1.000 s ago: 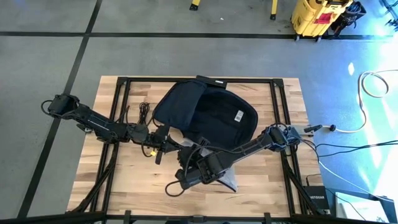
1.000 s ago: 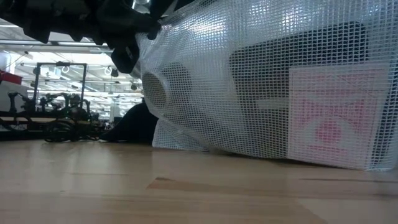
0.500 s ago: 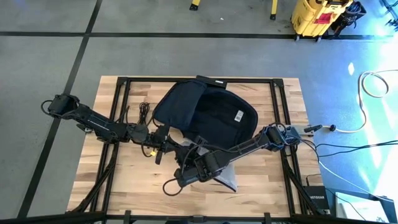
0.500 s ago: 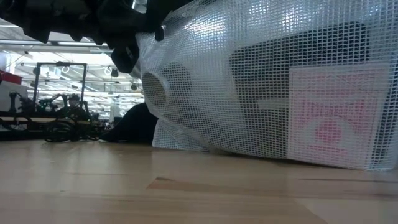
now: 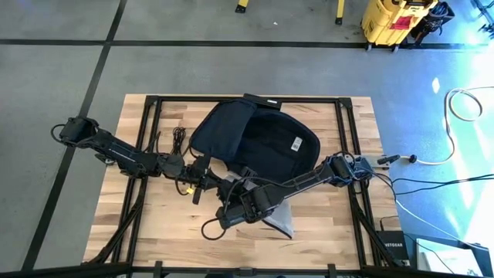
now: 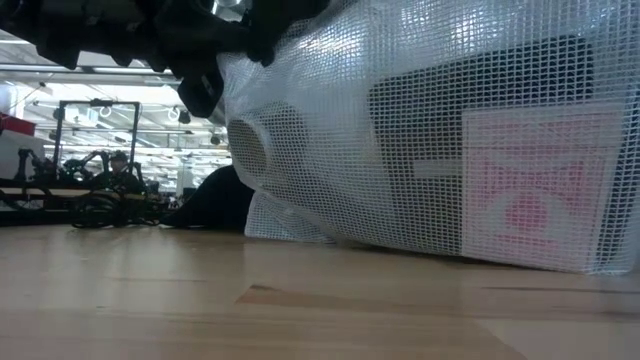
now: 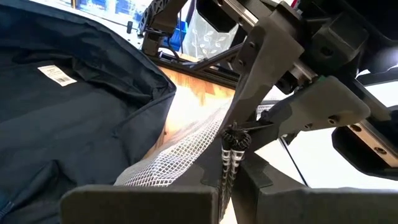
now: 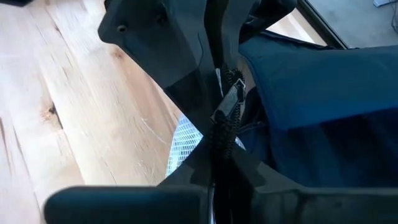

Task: Unpack backpack
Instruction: Open the transparent zip bag

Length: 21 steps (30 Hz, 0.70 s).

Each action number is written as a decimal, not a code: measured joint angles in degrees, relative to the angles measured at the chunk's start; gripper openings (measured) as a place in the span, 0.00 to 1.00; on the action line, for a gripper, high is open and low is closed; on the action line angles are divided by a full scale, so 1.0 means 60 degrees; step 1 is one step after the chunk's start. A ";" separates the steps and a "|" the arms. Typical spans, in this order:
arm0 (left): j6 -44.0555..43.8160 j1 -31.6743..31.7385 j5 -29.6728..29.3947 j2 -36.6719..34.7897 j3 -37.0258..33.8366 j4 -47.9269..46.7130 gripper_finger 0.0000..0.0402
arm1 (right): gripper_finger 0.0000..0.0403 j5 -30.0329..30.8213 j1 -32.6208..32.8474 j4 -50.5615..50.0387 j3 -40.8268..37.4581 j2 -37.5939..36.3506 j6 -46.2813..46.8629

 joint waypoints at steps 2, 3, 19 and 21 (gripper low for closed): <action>0.0035 0.0000 -0.0002 0.0000 0.0000 0.0010 0.00 | 0.01 -0.0096 0.0016 -0.0046 0.0000 -0.0065 -0.0010; 0.0038 0.0000 -0.0002 0.0000 0.0000 0.0060 0.00 | 0.00 -0.0163 0.0040 -0.0062 0.0000 -0.0096 -0.0009; 0.0118 0.0018 -0.0301 -0.0004 0.0004 0.0251 0.00 | 0.00 -0.1635 0.0361 -0.1024 0.0069 -0.0465 0.0270; 0.0114 0.0047 -0.0330 -0.0004 0.0004 0.0255 0.00 | 0.00 -0.1726 0.0375 -0.1052 0.0069 -0.0481 0.0262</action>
